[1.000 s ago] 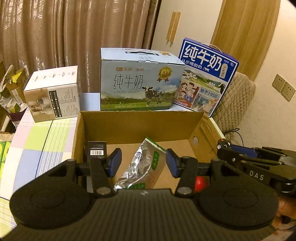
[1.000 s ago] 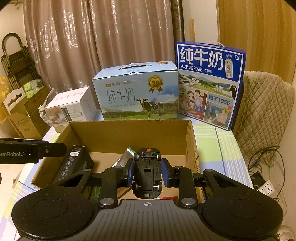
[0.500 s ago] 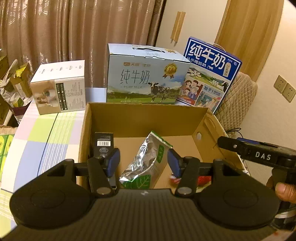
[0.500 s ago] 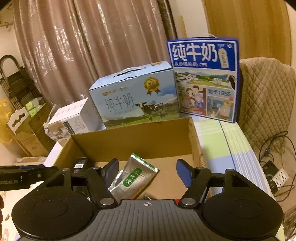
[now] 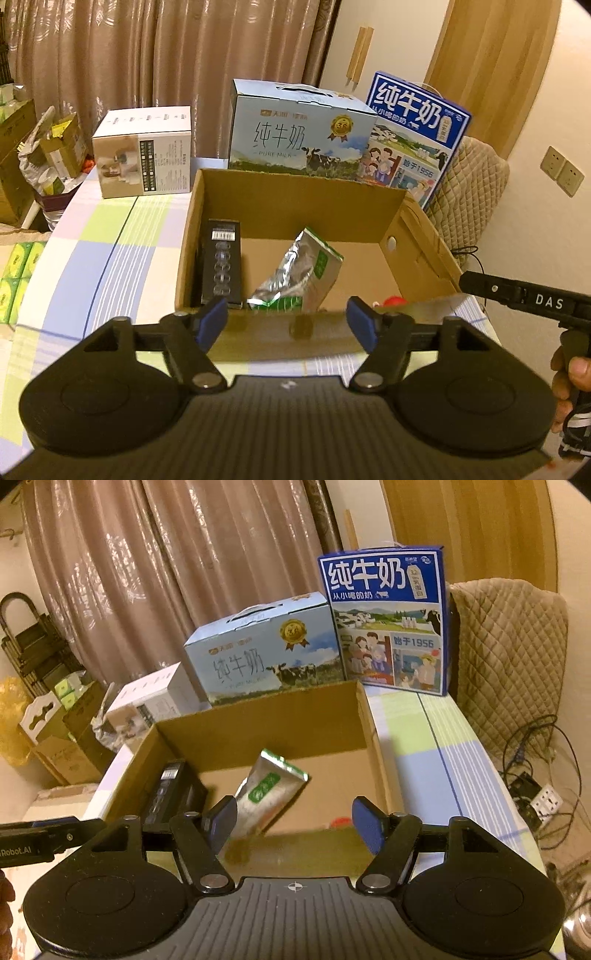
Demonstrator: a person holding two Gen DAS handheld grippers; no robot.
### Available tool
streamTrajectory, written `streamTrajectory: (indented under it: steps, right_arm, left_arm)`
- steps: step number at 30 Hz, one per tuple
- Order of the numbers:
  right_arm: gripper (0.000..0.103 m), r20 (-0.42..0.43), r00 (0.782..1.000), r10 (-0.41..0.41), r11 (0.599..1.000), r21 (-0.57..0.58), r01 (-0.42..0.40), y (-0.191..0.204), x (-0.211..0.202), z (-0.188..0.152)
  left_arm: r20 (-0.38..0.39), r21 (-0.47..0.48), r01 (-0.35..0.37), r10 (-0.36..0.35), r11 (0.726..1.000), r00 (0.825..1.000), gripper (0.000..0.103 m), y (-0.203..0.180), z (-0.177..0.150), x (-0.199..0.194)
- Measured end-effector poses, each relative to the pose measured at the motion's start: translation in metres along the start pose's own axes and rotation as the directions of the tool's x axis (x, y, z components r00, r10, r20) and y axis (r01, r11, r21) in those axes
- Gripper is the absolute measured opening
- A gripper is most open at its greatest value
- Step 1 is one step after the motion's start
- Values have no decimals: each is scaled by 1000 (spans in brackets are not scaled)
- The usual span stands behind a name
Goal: Organize objects
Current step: 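Withdraw both tools from the cardboard box back over the remaining items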
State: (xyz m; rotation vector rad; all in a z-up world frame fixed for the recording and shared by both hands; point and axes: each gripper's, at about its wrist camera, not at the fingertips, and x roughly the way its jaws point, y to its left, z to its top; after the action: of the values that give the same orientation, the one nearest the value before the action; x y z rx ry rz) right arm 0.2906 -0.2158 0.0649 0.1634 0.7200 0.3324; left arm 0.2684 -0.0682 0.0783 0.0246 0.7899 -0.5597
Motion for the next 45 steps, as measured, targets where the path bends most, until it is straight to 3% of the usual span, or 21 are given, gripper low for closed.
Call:
streamTrajectory:
  steps: [10, 20, 31, 45]
  right_arm:
    - [66, -1, 1000, 0, 995, 97, 0, 5, -71, -54]
    - [66, -13, 1000, -3, 997, 75, 4, 31, -128, -122]
    - [67, -15, 999, -40, 999, 28, 40, 35, -165, -161]
    - [67, -25, 998, -54, 997, 55, 55, 21, -169, -166]
  left_arm:
    - [12, -23, -21, 21, 1000, 1000, 90, -5, -49, -61]
    - [-14, -89, -44, 43, 995, 999, 102, -2, -110, -116]
    - [-35, -89, -53, 50, 995, 998, 102, -3, -148, -141]
    - [-62, -67, -36, 32, 997, 998, 102, -19, -157, -132]
